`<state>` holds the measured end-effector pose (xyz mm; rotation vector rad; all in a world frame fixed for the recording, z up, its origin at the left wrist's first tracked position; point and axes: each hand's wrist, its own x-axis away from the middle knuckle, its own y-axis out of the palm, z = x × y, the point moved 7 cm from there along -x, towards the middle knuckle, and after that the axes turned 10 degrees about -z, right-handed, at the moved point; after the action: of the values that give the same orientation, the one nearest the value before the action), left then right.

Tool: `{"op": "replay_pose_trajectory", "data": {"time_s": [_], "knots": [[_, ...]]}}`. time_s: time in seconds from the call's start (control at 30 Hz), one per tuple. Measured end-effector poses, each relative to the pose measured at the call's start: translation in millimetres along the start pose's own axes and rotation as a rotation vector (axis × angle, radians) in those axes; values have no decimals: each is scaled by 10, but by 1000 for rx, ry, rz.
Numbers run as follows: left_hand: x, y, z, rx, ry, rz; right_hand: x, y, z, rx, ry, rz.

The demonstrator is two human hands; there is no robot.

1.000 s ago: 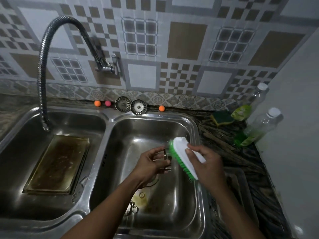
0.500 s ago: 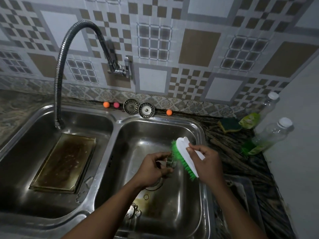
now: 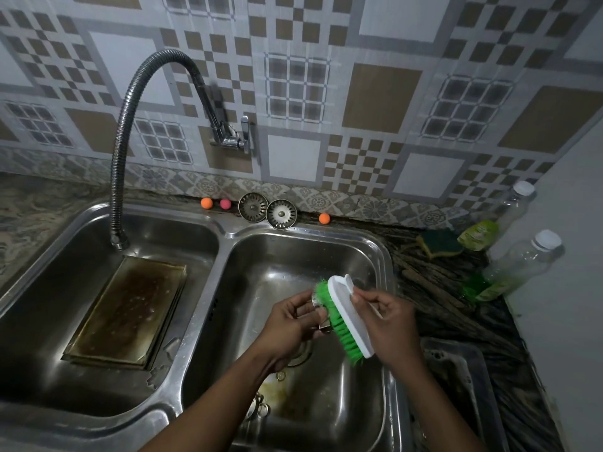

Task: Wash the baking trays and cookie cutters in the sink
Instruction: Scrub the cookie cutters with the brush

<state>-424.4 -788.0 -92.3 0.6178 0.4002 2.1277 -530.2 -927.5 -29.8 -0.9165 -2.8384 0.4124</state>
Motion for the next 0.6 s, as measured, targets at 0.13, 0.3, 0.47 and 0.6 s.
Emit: {"op": "replay_pose_trajectory", "data": {"time_s": [0.13, 0.3, 0.47, 0.6], "knots": [[24, -1, -63, 104, -7, 4, -16, -10, 9, 24, 43, -33], [32, 44, -49, 118, 8, -17, -99, -2, -41, 110, 55, 33], [23, -134, 12, 140, 35, 77, -26, 60, -41, 136, 36, 9], [65, -141, 56, -108, 15, 55, -4, 34, 17, 223, 58, 63]]}}
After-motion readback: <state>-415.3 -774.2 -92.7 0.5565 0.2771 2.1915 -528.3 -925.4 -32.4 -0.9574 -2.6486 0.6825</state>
